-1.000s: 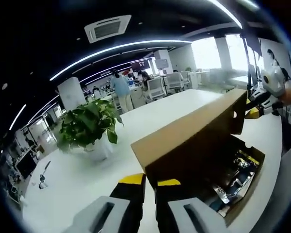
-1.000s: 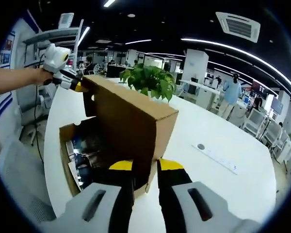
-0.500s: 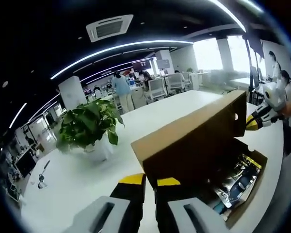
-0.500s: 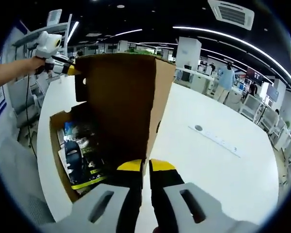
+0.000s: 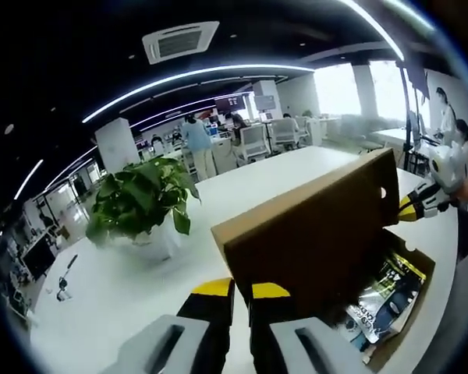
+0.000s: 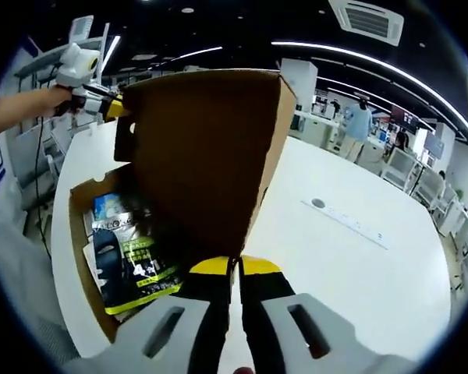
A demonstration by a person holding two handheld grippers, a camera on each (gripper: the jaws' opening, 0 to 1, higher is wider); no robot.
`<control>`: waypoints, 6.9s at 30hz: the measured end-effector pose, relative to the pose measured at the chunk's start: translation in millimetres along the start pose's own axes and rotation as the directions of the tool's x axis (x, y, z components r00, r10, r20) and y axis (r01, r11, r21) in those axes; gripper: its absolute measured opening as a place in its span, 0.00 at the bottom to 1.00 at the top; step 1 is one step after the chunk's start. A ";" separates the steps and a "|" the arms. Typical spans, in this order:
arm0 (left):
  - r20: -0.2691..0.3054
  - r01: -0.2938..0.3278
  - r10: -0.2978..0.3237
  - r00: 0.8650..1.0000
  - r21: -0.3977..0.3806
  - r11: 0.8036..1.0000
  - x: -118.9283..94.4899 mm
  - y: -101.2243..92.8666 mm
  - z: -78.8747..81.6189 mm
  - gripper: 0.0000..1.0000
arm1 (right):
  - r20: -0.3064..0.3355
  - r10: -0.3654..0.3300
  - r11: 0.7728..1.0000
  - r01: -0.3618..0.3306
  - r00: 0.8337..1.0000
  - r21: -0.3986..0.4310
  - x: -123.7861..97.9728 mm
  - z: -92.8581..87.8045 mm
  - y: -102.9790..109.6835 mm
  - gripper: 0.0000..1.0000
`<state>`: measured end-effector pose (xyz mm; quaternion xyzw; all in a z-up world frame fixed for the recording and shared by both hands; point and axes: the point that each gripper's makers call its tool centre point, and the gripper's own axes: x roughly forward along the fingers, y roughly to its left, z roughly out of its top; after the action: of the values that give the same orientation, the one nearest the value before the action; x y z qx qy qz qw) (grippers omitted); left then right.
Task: Operate the shoe box by opening the lid, removing the specified soft item, and placing it in the target area until the item is outside and the box remains undamaged.
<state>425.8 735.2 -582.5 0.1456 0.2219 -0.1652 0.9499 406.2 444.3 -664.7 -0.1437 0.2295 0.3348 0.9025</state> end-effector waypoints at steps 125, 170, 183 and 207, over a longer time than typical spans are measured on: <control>-0.265 0.001 -0.050 0.963 -0.181 0.983 67.0 -17.4 -87.6 0.08 | -0.091 -0.023 0.946 0.051 0.996 0.321 38.0 -6.4 -30.0 0.04; -0.212 0.264 -0.330 0.920 -0.287 0.921 -9.1 -133.8 -92.4 0.31 | -0.018 0.112 0.982 -0.108 0.994 0.156 -58.5 -2.4 33.6 0.57; -0.261 0.315 -0.425 0.866 -0.374 0.872 -8.3 -165.8 -113.1 0.29 | -0.035 0.140 0.977 -0.132 0.990 0.167 -63.1 -14.9 48.9 0.61; -0.258 0.327 -0.543 0.799 -0.571 0.753 2.0 -186.0 -121.4 0.10 | -0.059 0.182 0.964 -0.166 0.982 0.209 -63.4 -28.0 74.3 0.58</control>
<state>311.8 609.3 -725.6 -0.1311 0.4781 -0.2894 0.8189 304.9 453.2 -664.1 -0.0429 0.3091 0.3819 0.8699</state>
